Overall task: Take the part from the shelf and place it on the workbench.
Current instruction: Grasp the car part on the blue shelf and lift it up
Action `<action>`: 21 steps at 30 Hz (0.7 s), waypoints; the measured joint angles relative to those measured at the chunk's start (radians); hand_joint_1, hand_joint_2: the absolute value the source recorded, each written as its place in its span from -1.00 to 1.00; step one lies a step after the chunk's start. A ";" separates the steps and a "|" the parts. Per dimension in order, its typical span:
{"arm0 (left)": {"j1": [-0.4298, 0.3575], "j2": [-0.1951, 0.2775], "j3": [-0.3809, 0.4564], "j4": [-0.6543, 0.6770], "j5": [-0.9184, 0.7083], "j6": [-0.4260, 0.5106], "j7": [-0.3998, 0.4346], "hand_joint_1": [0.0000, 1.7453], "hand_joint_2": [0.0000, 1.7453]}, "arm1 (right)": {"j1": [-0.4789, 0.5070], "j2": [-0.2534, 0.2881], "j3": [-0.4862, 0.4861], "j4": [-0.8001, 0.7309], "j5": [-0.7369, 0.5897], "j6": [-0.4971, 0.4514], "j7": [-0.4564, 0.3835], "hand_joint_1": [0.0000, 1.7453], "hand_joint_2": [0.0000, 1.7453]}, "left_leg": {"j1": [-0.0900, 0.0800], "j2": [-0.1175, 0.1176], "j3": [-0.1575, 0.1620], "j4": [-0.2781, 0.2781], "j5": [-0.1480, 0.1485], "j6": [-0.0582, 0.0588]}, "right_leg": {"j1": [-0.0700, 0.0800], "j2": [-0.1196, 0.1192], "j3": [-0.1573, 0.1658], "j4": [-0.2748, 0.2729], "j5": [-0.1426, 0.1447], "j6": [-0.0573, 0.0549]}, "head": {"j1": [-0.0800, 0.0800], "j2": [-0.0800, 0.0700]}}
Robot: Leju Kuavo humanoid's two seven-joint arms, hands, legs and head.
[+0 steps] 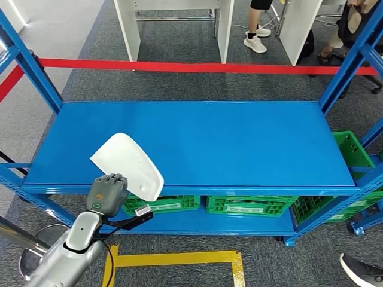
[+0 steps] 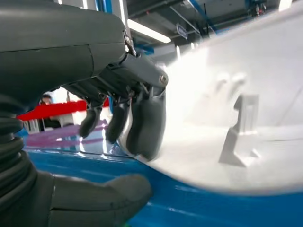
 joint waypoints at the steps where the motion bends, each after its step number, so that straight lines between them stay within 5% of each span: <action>1: 0.001 0.000 0.002 0.000 0.006 -0.002 -0.004 0.84 1.00 | 0.001 0.000 0.003 -0.001 -0.001 0.001 0.001 -1.00 -1.00 | 0.000 0.000 0.000 0.000 0.001 0.000 | 0.000 0.000 0.000 0.000 0.001 0.000 | 0.000 0.000; 6: 0.007 -0.001 0.007 0.000 0.011 -0.008 -0.011 1.00 1.00 | 0.005 0.000 0.009 -0.004 -0.002 0.004 0.003 -1.00 -1.00 | 0.000 -0.001 -0.003 0.000 0.003 -0.001 | 0.000 0.000 -0.002 0.000 0.003 0.000 | 0.000 0.000; 21: 0.041 0.008 0.009 -0.095 0.156 -0.010 -0.094 1.00 1.00 | 0.031 0.000 0.039 -0.033 -0.066 0.003 0.036 -1.00 -1.00 | 0.000 0.000 -0.012 0.000 0.005 0.000 | 0.000 0.001 0.000 0.001 0.005 -0.001 | 0.000 0.000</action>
